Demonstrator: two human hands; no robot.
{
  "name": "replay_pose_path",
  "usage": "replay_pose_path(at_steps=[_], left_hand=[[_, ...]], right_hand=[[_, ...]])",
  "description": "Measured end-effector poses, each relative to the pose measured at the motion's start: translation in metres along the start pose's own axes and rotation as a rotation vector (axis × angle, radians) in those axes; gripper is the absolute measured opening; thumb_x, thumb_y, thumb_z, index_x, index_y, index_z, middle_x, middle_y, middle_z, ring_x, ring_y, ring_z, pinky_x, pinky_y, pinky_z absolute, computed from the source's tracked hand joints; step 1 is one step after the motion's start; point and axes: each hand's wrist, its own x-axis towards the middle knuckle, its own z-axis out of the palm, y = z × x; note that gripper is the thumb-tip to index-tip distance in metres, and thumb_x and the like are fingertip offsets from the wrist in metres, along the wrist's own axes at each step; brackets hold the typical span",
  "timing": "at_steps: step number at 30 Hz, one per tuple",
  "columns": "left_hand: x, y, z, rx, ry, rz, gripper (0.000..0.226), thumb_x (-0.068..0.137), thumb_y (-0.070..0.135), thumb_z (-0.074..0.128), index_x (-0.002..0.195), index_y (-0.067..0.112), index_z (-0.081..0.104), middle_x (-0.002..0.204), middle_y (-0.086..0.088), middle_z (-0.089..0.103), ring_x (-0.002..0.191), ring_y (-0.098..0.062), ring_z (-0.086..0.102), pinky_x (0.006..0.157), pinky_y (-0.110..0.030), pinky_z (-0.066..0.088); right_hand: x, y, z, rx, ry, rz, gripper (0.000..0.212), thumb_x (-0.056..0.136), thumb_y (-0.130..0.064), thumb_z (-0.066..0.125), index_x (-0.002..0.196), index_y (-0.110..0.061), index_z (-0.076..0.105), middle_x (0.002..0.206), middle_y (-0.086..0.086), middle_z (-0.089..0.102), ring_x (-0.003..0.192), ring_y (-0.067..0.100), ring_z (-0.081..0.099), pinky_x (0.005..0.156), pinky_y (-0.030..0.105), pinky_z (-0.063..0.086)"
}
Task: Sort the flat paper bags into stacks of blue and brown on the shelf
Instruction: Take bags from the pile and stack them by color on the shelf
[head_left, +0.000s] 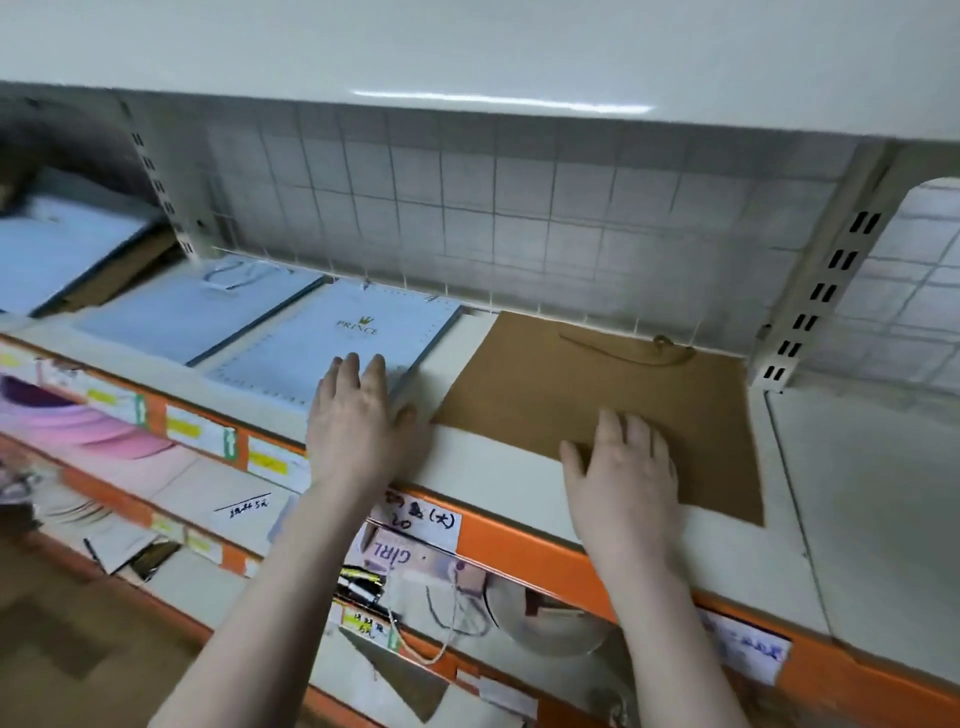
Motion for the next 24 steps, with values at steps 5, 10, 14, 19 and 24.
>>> replay_pose_path(at_steps=[5,10,14,19,24], left_hand=[[-0.011,-0.064,-0.029,-0.02,0.077,-0.167,0.061,0.087,0.028,0.059,0.138,0.003,0.039,0.144,-0.023,0.036,0.137,-0.036,0.026,0.111,-0.042,0.021],[-0.019,-0.148,-0.059,-0.06,0.161,-0.273,0.057,0.085,0.029,0.058,0.132,-0.001,0.046,0.137,-0.028,0.043,0.131,-0.041,0.033,0.109,-0.047,0.025],[-0.022,-0.235,-0.091,-0.014,0.23,-0.315,0.06,0.085,0.024,0.064,0.135,-0.002,0.044,0.139,-0.028,0.041,0.132,-0.041,0.032,0.108,-0.046,0.024],[-0.015,-0.347,-0.133,0.052,0.243,-0.321,0.062,0.085,0.023,0.064,0.137,-0.002,0.042,0.141,-0.029,0.039,0.134,-0.042,0.031,0.11,-0.045,0.022],[-0.004,-0.428,-0.167,0.085,0.255,-0.317,0.059,0.084,0.022,0.065,0.134,-0.003,0.045,0.139,-0.031,0.04,0.132,-0.044,0.032,0.11,-0.046,0.022]], right_hand=[[-0.005,-0.06,0.014,0.031,-0.018,-0.131,0.057,0.095,-0.041,0.044,0.143,-0.012,0.035,0.141,0.012,0.042,0.133,0.028,0.033,0.107,0.038,0.029],[-0.017,-0.143,0.031,0.092,-0.003,-0.25,0.055,0.094,-0.039,0.049,0.14,-0.01,0.041,0.133,0.014,0.048,0.128,0.031,0.038,0.104,0.039,0.031],[-0.035,-0.231,0.047,0.115,0.001,-0.329,0.056,0.095,-0.039,0.046,0.142,-0.008,0.038,0.134,0.016,0.047,0.128,0.032,0.037,0.106,0.038,0.028],[-0.065,-0.348,0.067,0.161,0.003,-0.382,0.056,0.097,-0.04,0.042,0.142,-0.009,0.036,0.135,0.015,0.045,0.128,0.03,0.036,0.104,0.036,0.027],[-0.086,-0.435,0.079,0.166,-0.002,-0.4,0.055,0.096,-0.04,0.044,0.142,-0.011,0.036,0.135,0.013,0.045,0.127,0.029,0.037,0.101,0.036,0.03]])
